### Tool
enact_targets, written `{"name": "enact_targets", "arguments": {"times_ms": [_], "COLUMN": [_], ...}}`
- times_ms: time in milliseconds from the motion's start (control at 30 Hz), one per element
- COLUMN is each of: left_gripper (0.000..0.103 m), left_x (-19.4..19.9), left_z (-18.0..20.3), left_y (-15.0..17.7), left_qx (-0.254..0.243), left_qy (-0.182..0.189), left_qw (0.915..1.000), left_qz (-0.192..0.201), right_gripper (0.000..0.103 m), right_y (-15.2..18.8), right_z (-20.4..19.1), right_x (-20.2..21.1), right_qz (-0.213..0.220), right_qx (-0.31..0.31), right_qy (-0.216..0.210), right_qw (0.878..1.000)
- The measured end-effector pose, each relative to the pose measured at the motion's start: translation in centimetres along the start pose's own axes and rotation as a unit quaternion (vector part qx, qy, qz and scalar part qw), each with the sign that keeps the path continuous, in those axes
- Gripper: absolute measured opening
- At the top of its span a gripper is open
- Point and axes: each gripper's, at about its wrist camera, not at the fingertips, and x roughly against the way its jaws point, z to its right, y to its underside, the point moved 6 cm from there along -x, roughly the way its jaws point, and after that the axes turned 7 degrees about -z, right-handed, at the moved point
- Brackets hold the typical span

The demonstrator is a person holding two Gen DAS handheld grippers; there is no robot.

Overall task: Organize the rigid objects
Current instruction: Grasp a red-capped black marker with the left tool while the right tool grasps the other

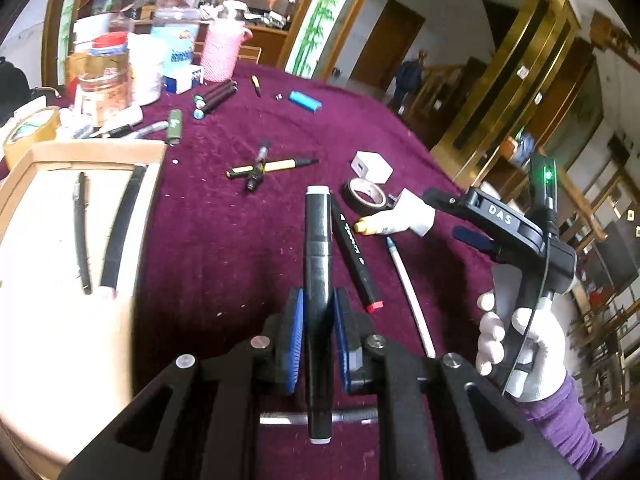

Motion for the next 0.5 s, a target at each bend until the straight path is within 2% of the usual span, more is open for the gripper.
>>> {"name": "enact_targets", "arguments": {"times_ms": [100,167,233,367,500], "left_gripper": [0.014,0.014,0.014,0.014,0.014], "left_x": [1.4,2.6,3.7,5.9,7.4], "left_z": [-0.6,-1.1,-1.7,-3.5,-6.0], "left_y": [0.4,0.6,0.8,1.5,2.1], "left_qx": [0.013,0.020,0.025,0.035,0.055], "left_qy": [0.021,0.033,0.042,0.044,0.043], "left_qw": [0.9996,0.9987,0.9979,0.9965,0.9949], "left_qz": [0.017,0.032,0.044,0.061,0.072], "right_gripper": [0.102,0.093,0.072,0.057,0.055], "right_y": [0.6,1.3,2.0,3.3,3.3], "right_z": [-3.6,-5.4,-6.6,-7.3,-8.4], "right_x": [-0.5,-1.7,-3.3,-7.0,-8.1], "right_qz": [-0.031,-0.060,-0.088,-0.130,-0.113], "right_qx": [0.055,0.076,0.088,0.094,0.124], "right_qy": [-0.018,-0.032,-0.028,0.002,0.059], "right_qw": [0.998,0.995,0.992,0.987,0.984]}}
